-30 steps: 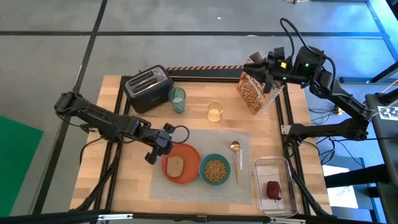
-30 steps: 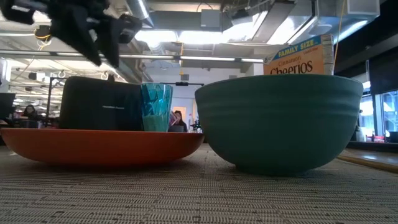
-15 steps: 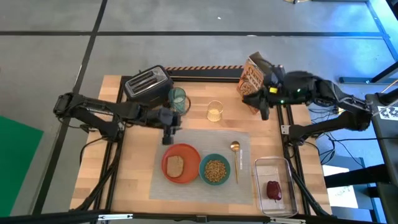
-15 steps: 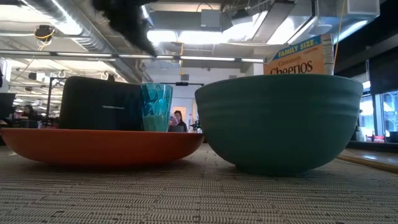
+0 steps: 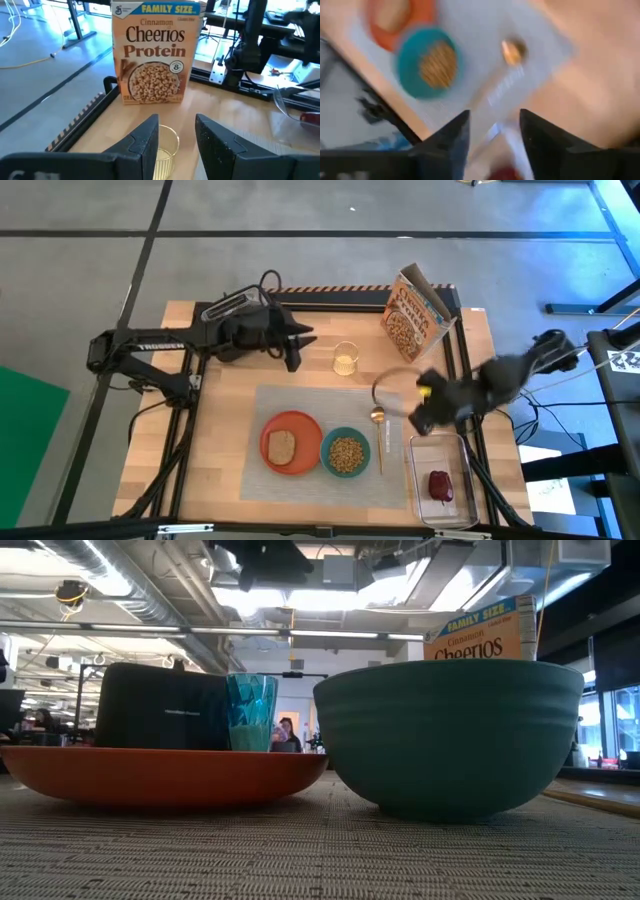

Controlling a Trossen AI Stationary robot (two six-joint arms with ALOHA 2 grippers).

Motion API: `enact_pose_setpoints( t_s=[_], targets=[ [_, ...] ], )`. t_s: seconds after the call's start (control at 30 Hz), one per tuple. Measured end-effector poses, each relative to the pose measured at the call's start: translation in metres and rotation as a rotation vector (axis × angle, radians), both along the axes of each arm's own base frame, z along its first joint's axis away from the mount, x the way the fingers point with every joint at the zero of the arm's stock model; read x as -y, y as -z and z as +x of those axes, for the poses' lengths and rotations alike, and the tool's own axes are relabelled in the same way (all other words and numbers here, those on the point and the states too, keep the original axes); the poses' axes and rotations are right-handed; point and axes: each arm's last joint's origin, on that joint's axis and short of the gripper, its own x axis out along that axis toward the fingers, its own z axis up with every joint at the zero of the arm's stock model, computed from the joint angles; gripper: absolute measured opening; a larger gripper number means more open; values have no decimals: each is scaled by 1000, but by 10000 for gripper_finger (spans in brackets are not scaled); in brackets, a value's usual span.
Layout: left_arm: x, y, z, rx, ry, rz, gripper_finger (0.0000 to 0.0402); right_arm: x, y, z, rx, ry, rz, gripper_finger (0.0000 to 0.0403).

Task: Arrange a breakfast setting
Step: Put the apple on the orange plate

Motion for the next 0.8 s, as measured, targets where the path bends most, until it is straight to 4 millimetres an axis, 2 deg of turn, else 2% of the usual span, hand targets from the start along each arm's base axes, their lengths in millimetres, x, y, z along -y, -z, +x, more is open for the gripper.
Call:
enact_pose_setpoints(
  t_s=[0.2, 0.37, 0.57, 0.8],
  targets=[
    [-14, 0, -3, 6, 3, -15, 124, -45, 47, -3, -337, 239, 184, 257],
    [-21, -1, -5, 5, -16, 17, 124, -75, 78, -4, -433, 338, 342, 303],
    [-26, -2, -6, 5, -7, 58, 124, -102, 105, -11, -363, 418, 436, 314],
    [-25, -2, -6, -6, 12, 65, 124, -107, 125, -24, -466, 387, 369, 314]
  ],
)
